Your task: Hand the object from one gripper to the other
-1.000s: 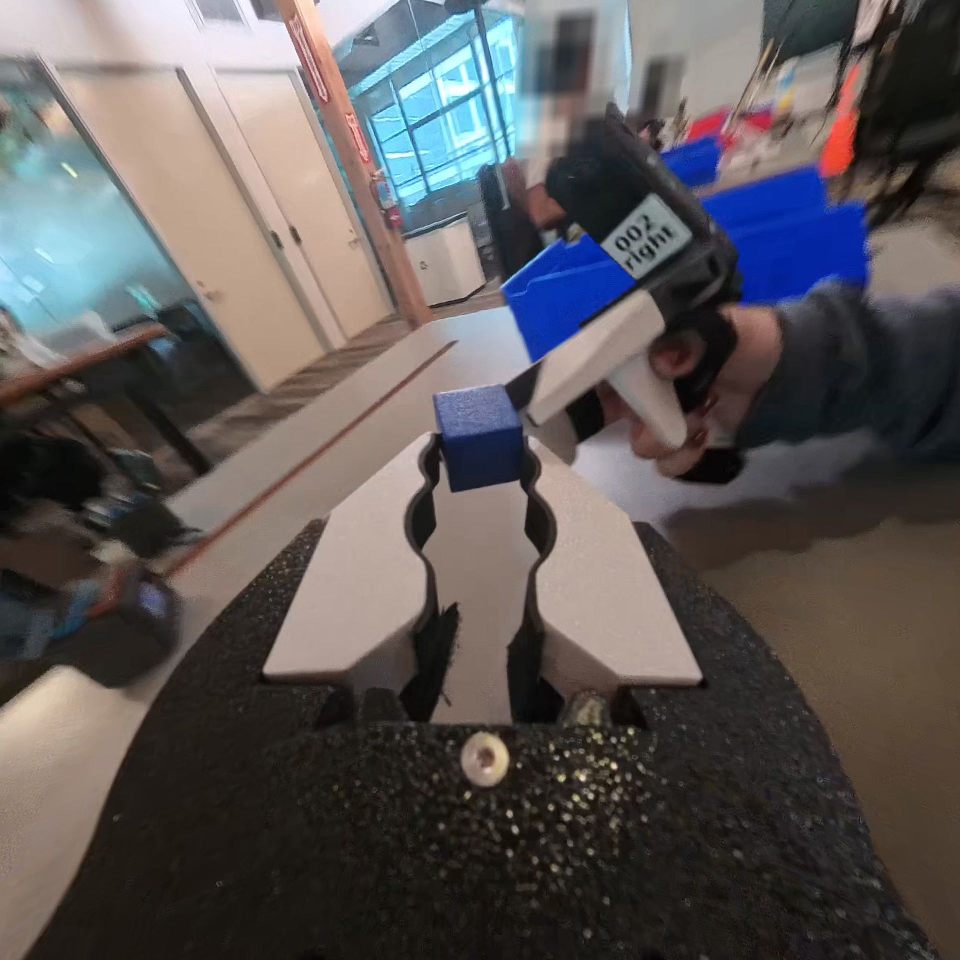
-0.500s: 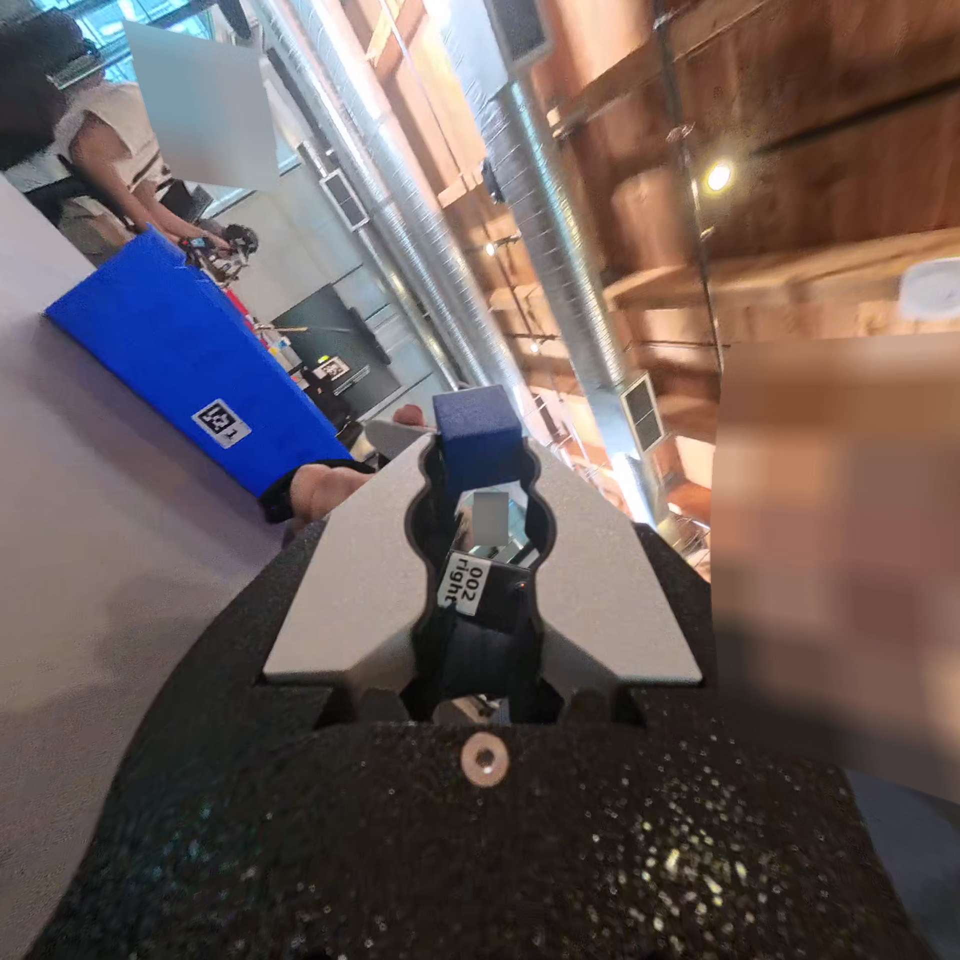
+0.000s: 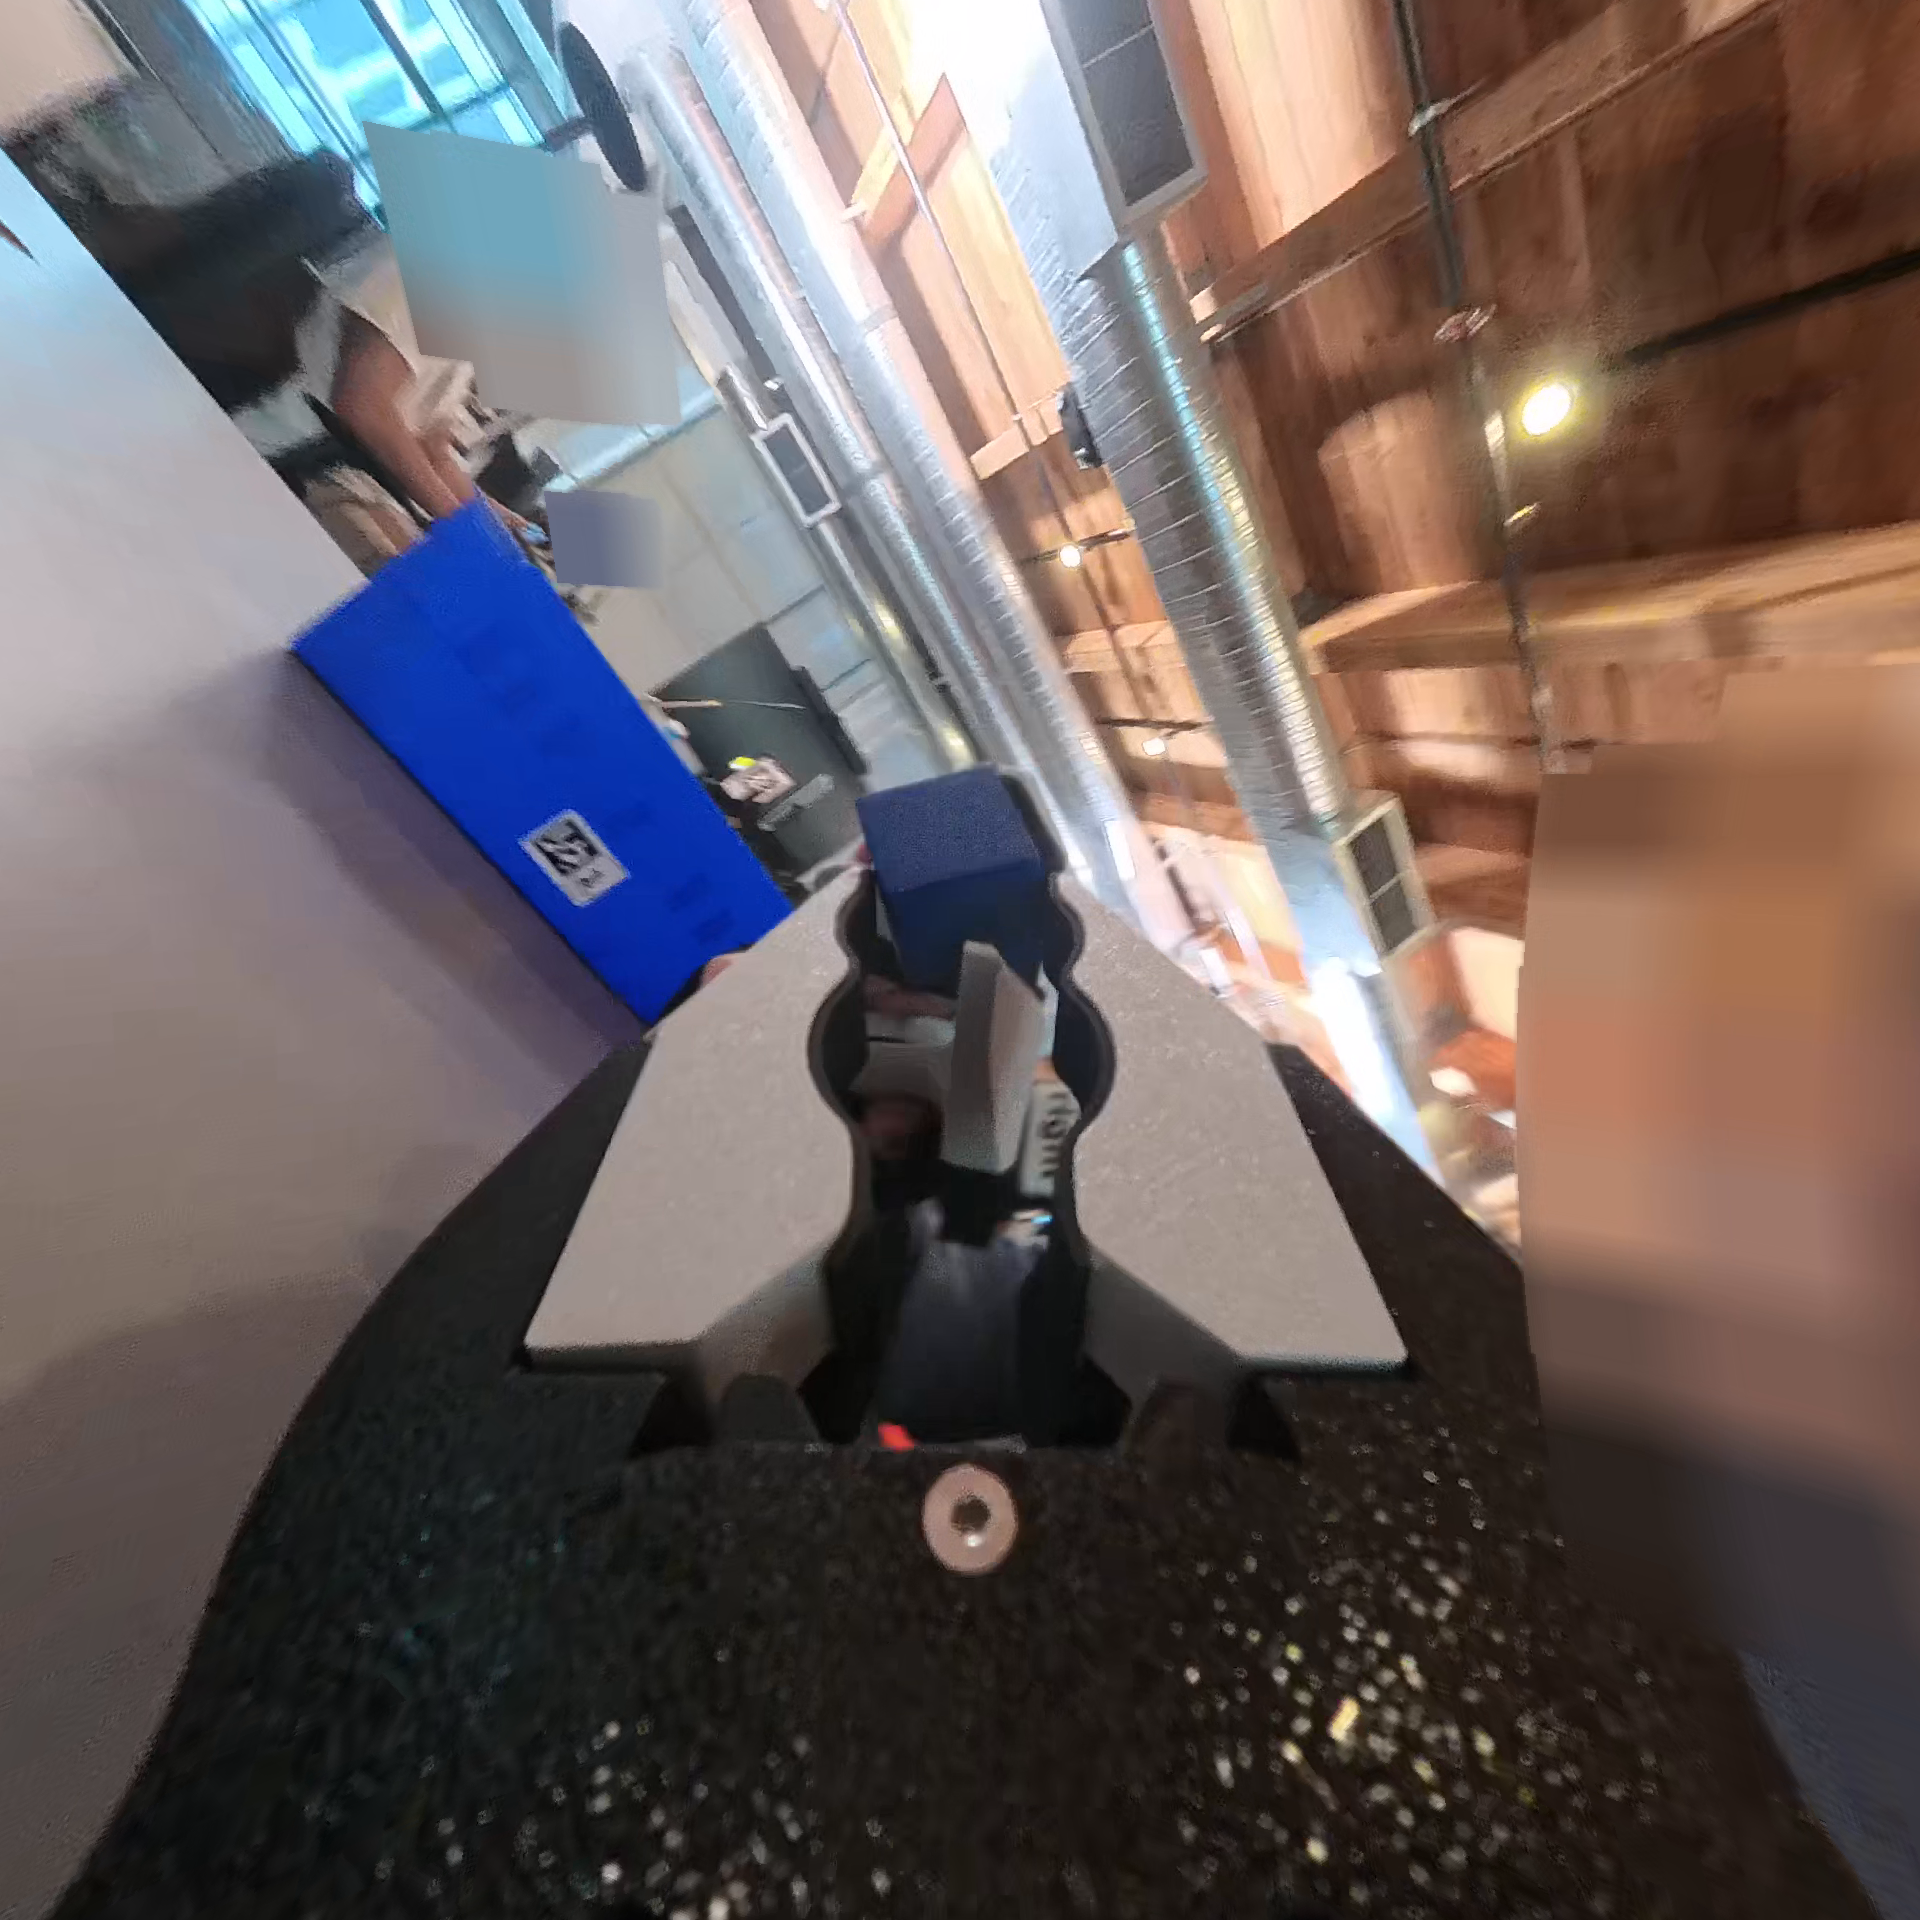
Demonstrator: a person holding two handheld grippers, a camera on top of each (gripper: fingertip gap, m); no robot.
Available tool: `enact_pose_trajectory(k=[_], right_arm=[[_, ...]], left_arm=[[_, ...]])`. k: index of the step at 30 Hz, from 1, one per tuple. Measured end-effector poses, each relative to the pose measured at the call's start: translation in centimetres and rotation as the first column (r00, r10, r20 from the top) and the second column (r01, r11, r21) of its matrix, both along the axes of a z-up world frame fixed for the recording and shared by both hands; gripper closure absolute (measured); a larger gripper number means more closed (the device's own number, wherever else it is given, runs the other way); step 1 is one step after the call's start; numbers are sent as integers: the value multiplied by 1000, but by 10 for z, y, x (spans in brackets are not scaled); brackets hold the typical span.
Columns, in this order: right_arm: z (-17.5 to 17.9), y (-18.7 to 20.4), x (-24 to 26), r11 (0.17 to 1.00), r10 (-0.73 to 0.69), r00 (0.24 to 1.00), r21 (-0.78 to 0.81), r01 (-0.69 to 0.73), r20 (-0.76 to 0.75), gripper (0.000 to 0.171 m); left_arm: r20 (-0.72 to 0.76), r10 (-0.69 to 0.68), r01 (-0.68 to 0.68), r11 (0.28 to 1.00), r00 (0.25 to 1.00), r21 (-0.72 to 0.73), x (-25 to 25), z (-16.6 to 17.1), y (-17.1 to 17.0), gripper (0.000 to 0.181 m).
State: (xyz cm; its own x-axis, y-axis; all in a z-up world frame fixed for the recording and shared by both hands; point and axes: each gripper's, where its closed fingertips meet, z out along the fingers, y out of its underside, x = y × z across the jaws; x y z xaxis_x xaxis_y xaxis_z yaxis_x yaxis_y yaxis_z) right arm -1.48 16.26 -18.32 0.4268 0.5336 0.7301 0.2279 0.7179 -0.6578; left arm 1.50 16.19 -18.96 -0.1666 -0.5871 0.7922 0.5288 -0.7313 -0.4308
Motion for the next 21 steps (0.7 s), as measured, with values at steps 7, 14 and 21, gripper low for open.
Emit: enact_pose_trajectory(k=[7,14,21], right_arm=[[-7,21,12,685,218,954,-664,-299,-205,142],[-15,-12,20,-88,426,763,-862,-500,-486,143],[-18,-23,18,-78,481,753,-877,-474,-449,142]], left_arm=[[-497,541,-149,764,678,628,-3,-21,8,105],[-335,898,220,279,285,935,15,-27,-9,124],[-364,867,215,305,342,928,13,-22,-15,154]])
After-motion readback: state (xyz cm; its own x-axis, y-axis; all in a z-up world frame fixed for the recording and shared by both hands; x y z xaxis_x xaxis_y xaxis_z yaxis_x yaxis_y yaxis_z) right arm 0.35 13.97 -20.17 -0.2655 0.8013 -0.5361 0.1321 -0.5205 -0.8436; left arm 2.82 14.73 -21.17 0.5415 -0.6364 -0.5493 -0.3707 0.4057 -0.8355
